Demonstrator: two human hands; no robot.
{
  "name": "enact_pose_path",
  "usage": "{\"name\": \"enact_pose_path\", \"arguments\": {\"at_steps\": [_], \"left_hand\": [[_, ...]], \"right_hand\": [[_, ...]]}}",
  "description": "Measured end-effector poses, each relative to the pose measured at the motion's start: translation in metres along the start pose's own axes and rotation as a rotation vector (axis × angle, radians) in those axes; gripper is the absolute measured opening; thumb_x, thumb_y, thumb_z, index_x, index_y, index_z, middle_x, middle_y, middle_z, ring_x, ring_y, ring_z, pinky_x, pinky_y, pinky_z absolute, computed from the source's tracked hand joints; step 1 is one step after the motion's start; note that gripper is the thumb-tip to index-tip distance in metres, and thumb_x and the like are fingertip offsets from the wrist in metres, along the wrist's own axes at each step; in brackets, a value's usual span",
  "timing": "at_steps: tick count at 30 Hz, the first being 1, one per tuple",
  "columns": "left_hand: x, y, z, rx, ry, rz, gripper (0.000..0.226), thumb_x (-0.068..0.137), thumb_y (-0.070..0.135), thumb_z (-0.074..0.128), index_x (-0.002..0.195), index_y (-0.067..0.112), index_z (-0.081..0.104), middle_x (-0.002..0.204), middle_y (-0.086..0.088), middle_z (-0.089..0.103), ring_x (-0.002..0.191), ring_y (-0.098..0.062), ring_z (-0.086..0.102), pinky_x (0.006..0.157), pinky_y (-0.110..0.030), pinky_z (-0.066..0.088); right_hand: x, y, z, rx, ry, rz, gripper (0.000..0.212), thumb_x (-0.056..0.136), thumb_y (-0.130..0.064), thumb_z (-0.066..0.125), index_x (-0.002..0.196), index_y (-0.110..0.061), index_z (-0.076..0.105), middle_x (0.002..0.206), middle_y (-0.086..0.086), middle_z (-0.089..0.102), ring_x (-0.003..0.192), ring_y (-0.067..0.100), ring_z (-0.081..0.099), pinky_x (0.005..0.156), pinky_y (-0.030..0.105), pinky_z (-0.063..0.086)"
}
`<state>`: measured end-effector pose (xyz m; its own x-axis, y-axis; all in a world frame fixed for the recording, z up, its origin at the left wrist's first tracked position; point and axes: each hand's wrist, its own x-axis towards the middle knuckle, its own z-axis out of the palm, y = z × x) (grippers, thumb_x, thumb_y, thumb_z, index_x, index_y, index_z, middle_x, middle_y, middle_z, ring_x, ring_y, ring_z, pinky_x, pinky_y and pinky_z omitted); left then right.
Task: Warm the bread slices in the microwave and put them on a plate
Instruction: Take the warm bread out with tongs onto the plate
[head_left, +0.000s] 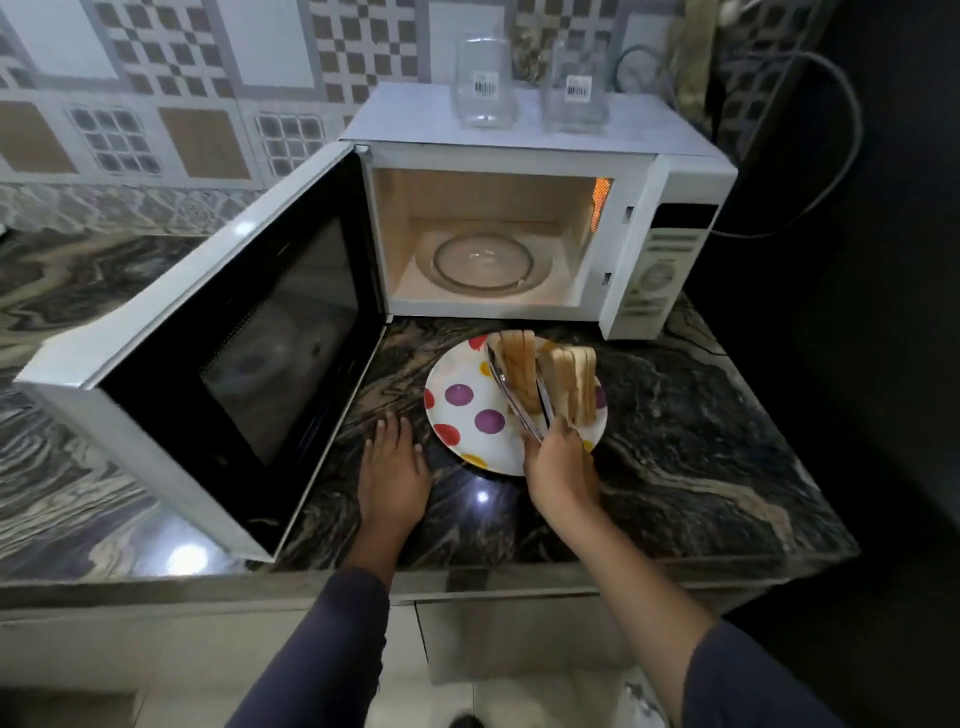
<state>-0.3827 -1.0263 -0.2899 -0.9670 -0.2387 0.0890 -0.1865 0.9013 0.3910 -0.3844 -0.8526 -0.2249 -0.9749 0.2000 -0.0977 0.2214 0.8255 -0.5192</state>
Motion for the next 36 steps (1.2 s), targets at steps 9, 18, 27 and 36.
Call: {"name": "enact_pose_path", "arguments": {"at_steps": [9, 18, 27, 36], "left_hand": [[-0.021, -0.006, 0.002, -0.005, 0.005, 0.044, 0.051, 0.100, 0.026, 0.026, 0.147, 0.007, 0.020, 0.157, -0.009, 0.016, 0.146, -0.019, 0.010, 0.118, -0.032, 0.004], [-0.021, -0.008, 0.004, 0.018, -0.004, 0.056, 0.052, 0.100, 0.027, 0.025, 0.148, 0.008, 0.018, 0.157, -0.008, 0.015, 0.146, -0.019, 0.009, 0.118, -0.032, 0.003], [-0.021, -0.006, 0.002, -0.033, -0.027, 0.052, 0.052, 0.099, 0.025, 0.031, 0.146, 0.006, 0.023, 0.156, -0.010, 0.018, 0.146, -0.021, 0.012, 0.118, -0.033, 0.006], [-0.073, 0.027, -0.013, -0.849, -0.031, -0.119, 0.040, 0.095, 0.039, 0.045, 0.121, 0.012, 0.058, 0.126, -0.008, 0.056, 0.119, -0.023, 0.051, 0.104, -0.035, 0.038]], "right_hand": [[-0.010, 0.006, 0.003, 0.042, 0.027, 0.105, 0.040, 0.098, -0.032, 0.040, 0.129, -0.008, 0.038, 0.125, 0.017, 0.053, 0.107, 0.039, 0.056, 0.073, 0.036, 0.040], [-0.007, 0.014, 0.009, 0.030, 0.039, 0.134, 0.043, 0.098, -0.033, 0.041, 0.131, -0.006, 0.037, 0.130, 0.020, 0.048, 0.111, 0.041, 0.053, 0.079, 0.041, 0.042], [-0.036, 0.029, 0.006, 0.033, 0.022, 0.104, 0.054, 0.095, -0.040, 0.044, 0.135, -0.005, 0.033, 0.131, 0.019, 0.047, 0.111, 0.038, 0.053, 0.077, 0.039, 0.043], [-0.110, 0.079, 0.002, 0.229, 0.068, -0.061, 0.056, 0.094, -0.038, 0.047, 0.138, -0.005, 0.036, 0.128, 0.014, 0.052, 0.113, 0.030, 0.053, 0.080, 0.032, 0.042]]}}
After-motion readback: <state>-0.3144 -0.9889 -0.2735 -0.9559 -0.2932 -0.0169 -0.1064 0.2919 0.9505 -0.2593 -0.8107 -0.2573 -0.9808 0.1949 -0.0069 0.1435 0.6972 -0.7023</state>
